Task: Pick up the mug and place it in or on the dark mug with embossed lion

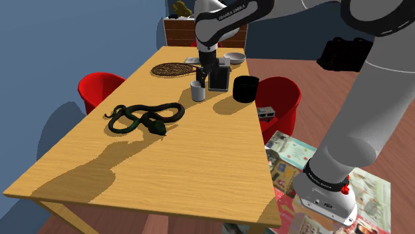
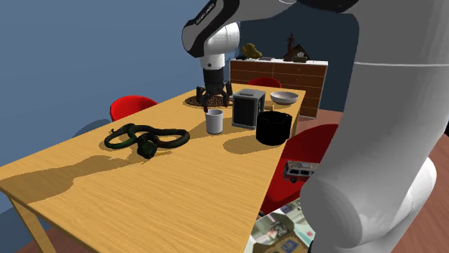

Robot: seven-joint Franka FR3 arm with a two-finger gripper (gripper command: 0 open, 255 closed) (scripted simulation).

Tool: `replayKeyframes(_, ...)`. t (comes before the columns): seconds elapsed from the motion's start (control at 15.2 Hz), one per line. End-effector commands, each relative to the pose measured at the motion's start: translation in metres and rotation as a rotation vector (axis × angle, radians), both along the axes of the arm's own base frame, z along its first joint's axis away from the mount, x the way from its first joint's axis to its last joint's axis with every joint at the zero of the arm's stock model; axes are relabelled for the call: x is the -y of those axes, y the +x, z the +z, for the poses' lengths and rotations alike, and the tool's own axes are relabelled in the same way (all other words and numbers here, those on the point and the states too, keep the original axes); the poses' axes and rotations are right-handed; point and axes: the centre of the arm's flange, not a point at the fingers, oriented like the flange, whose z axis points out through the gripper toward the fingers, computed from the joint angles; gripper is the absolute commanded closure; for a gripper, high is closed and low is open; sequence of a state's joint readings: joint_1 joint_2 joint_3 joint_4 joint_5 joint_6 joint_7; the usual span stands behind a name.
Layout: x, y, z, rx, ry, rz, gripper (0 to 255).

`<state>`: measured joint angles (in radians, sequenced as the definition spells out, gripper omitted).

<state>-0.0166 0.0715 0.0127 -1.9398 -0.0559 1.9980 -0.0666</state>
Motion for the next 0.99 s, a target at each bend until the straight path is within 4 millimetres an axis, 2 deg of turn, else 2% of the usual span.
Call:
replayKeyframes(0.0, 0.001, 0.026, -0.009, 0.001, -0.003, -0.007, 0)
replayKeyframes(0.59, 0.013, 0.131, -0.058, 0.004, -0.018, -0.038, 0)
replayKeyframes(0.92, 0.015, 0.131, -0.084, 0.004, -0.018, -0.038, 0)
